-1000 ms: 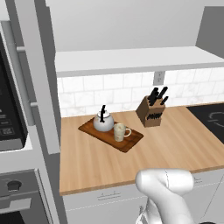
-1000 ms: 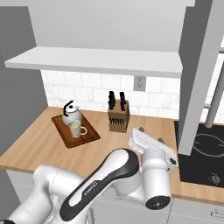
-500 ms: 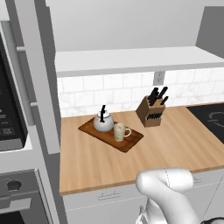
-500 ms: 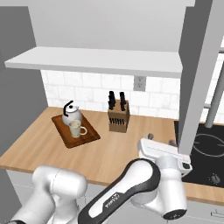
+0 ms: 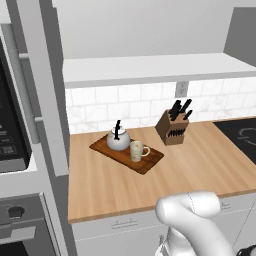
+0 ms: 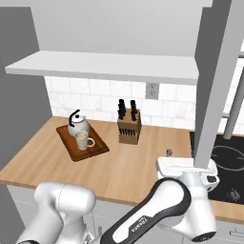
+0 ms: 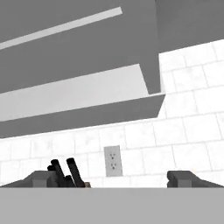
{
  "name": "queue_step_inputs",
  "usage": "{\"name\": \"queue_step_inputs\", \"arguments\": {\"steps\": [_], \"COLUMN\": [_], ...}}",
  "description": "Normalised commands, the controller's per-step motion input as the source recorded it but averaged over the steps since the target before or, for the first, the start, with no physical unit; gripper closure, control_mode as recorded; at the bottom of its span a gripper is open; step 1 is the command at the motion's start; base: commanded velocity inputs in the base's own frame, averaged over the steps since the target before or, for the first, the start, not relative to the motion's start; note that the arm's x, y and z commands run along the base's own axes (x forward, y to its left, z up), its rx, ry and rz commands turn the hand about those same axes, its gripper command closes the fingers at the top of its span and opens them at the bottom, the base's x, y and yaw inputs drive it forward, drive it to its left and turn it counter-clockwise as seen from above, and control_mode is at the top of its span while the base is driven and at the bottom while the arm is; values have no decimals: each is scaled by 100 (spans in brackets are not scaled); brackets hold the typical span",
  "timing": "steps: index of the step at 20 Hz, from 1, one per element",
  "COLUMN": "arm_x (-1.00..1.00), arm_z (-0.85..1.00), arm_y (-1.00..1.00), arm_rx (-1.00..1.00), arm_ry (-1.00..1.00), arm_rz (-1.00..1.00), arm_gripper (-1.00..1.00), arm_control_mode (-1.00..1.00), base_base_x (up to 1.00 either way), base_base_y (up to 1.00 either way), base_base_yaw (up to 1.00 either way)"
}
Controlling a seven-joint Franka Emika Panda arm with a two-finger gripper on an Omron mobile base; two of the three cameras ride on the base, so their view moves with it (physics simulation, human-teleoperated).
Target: Pick the kettle from the counter and place it on the tray. Then pick the mug from the cabinet and place it on the tray. Then close the cabinet doors.
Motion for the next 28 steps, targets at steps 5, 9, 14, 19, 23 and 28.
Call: {"name": "queue_step_inputs", "arguments": {"steps": [5, 9, 14, 19, 23, 28], "arm_x": [0, -3, -17, -7, 5, 7], "arm_z": [0, 0, 0, 3, 21, 26], "arm_y": [-40, -41, -16, 0, 0, -2], "arm_rx": [-15, -17, -22, -33, -31, -28], "arm_ry": [-8, -10, -18, -14, -17, -17], "arm_rz": [0, 0, 0, 3, 7, 11], "arm_gripper": [-100, -100, -100, -100, -100, -100], "arm_control_mode": [-100, -100, -100, -100, -100, -100], "base_base_x": [0, 0, 0, 0, 0, 0], "base_base_y": [0, 0, 0, 0, 0, 0], "base_base_yaw": [0, 0, 0, 0, 0, 0]}}
